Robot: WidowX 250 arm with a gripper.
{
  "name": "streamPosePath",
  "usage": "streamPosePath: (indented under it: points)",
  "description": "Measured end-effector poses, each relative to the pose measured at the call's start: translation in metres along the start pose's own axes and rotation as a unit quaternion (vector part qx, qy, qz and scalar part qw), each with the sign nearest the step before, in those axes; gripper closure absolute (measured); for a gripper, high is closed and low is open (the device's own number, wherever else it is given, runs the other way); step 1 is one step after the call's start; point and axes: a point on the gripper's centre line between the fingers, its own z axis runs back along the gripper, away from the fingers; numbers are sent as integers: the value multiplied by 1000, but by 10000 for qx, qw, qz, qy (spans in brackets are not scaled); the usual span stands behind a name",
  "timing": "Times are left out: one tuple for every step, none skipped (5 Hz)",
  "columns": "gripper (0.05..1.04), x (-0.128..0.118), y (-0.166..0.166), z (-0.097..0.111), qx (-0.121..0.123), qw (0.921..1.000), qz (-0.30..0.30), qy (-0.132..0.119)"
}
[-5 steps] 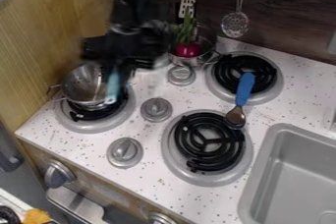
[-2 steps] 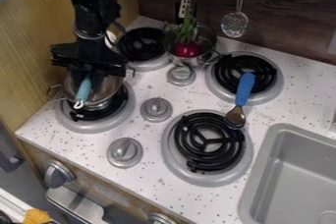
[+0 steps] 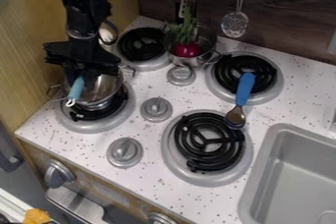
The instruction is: Move the spatula over the pan
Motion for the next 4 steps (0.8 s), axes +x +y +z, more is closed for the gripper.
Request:
streamPosePath:
  points:
    - [803,-5,1,-10,-133,9996,-128,193]
    - [803,-10,1,-10,-186,9990,-210,354]
    - [803,-10,1,-12,-196,9976,-379,544]
    - [742,-9,3,-12,-215,9976,-393,525]
